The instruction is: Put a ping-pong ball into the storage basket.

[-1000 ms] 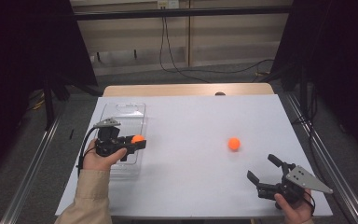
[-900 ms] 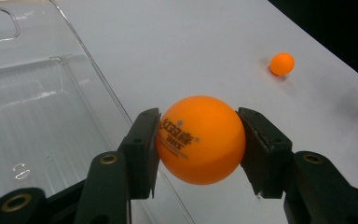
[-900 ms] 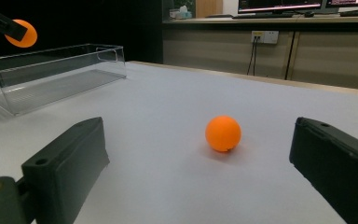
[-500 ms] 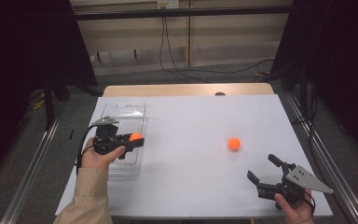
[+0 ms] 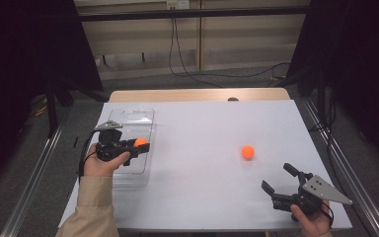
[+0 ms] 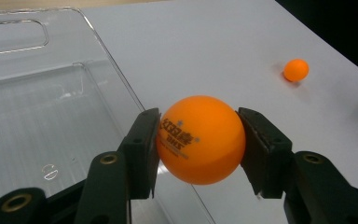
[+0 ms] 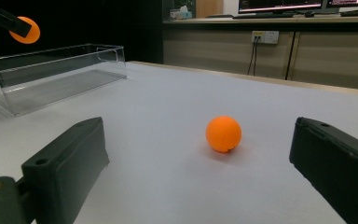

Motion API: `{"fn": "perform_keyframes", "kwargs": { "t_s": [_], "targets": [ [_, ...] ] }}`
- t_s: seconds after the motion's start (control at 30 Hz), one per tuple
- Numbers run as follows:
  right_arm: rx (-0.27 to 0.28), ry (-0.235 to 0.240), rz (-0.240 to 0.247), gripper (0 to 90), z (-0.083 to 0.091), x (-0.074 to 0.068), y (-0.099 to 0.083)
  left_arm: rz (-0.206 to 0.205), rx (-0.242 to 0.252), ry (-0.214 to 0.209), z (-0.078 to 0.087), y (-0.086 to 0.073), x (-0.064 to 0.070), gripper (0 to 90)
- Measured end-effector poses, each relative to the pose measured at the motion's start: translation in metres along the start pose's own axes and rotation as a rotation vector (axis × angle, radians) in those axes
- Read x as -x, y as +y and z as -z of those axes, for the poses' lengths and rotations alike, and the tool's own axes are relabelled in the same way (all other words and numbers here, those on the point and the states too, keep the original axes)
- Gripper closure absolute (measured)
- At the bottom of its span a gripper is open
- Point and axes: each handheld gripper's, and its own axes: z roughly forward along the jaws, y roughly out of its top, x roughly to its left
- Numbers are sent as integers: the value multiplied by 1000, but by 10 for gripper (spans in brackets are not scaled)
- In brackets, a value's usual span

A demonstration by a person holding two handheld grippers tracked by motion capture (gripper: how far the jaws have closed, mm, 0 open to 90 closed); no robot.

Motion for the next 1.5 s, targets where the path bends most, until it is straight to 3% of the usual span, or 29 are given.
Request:
{"fn": "perform_keyframes", "kwargs": {
  "t_s": [1.5],
  "targets": [
    [4, 0, -4, 34, 0, 0, 0, 32, 30, 73, 0, -7, -22, 508]
  ]
}}
